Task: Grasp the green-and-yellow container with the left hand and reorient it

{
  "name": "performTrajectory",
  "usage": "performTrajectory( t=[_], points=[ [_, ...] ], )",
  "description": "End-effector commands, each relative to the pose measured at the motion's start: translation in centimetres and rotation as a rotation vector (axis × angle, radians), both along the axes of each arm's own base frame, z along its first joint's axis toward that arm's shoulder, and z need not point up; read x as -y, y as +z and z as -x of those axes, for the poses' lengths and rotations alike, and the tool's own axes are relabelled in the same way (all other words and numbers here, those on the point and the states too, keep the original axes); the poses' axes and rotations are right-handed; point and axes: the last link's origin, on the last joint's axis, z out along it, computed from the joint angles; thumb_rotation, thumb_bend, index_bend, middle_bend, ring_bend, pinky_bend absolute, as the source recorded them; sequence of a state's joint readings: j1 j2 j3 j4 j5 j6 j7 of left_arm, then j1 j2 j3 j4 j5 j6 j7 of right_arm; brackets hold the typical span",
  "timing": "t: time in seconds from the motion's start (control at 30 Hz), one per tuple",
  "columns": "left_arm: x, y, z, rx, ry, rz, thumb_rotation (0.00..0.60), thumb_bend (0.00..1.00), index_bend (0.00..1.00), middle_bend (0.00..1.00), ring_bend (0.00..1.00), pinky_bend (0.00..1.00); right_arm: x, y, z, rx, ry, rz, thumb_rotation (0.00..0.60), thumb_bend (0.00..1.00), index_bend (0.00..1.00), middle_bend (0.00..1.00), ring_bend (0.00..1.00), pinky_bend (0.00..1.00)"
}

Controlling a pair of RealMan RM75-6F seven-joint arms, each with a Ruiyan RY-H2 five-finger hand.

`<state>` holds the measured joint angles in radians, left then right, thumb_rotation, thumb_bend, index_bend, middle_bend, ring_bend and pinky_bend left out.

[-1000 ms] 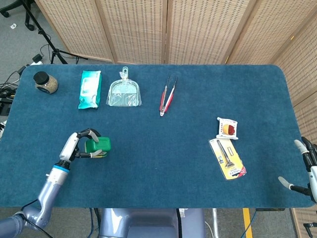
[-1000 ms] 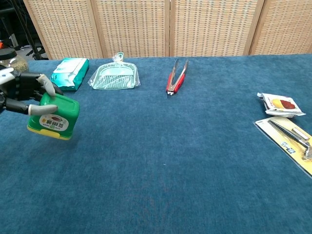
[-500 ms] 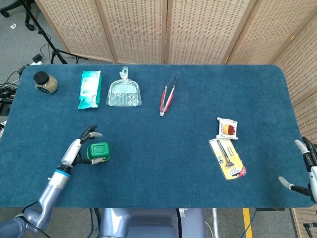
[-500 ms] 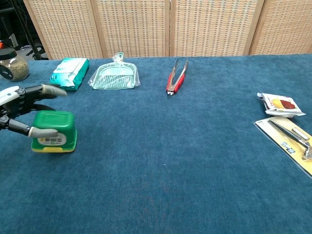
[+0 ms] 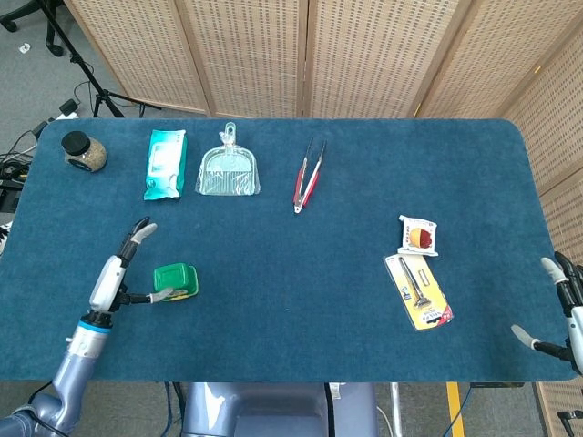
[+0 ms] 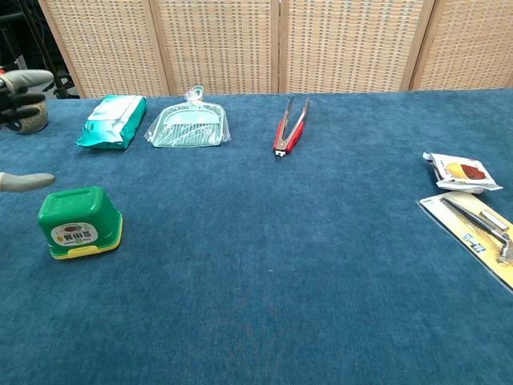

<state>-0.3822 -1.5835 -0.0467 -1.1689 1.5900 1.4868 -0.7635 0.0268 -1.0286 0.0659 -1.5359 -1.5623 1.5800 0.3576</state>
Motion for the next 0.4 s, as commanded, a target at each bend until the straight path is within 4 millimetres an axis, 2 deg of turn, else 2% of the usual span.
performTrajectory(
  t=[0.03,0.2,0.4],
  points=[
    [0.1,2.6,0.3,-0.218,0.015,-0.070,0.600,0.00,0.00,0.00,0.00,0.00,0.0,0.0,0.0,-0.003,0.000,0.002,0.600,0.00,0.02,0.00,0.00,0.00],
    [0.3,6.0,2.0,-0.586,0.161,-0.105,0.600,0.00,0.00,0.00,0.00,0.00,-0.1,0.0,-0.1,-0.015,0.001,0.006,0.600,0.00,0.02,0.00,0.00,0.00],
    [2.2,8.0,3.3,-0.815,0.379,-0.081,0.600,0.00,0.00,0.00,0.00,0.00,-0.2,-0.1,-0.2,-0.040,-0.002,0.030,0.600,0.00,0.02,0.00,0.00,0.00]
  ],
)
